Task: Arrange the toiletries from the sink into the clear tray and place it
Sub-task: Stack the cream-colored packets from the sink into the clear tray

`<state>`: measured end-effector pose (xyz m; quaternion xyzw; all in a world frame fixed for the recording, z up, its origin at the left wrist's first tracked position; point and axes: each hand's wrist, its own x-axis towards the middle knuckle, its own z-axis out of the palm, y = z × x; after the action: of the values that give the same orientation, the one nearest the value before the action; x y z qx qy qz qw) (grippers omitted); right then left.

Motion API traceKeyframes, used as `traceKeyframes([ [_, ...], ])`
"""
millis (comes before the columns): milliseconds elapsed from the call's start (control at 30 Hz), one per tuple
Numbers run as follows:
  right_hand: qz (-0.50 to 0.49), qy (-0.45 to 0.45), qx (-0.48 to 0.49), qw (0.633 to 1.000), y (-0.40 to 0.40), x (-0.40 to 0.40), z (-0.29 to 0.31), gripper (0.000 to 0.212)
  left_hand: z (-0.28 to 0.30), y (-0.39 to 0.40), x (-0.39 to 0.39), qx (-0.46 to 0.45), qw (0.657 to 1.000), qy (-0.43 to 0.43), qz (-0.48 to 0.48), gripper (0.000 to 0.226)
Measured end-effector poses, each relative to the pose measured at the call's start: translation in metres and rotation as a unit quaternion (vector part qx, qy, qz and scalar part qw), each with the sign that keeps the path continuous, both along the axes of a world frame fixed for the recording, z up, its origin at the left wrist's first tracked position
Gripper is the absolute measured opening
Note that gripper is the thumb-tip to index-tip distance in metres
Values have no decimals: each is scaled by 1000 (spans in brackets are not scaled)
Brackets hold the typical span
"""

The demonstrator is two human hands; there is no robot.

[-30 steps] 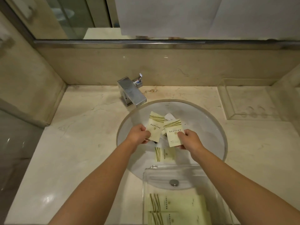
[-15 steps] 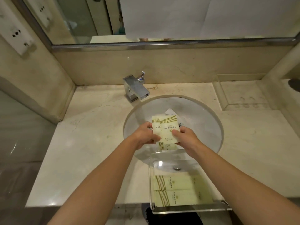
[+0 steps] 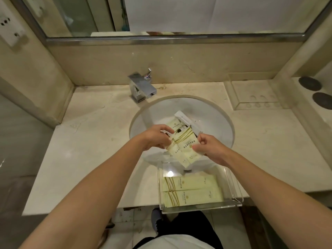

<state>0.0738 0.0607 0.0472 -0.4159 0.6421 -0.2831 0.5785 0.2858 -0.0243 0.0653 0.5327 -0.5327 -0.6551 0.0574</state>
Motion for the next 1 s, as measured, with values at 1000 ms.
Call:
traceKeyframes([
  [1000,62,219,21,974,31,-37,-15,27,-10,31,0,-156,930,-241,-229,17],
])
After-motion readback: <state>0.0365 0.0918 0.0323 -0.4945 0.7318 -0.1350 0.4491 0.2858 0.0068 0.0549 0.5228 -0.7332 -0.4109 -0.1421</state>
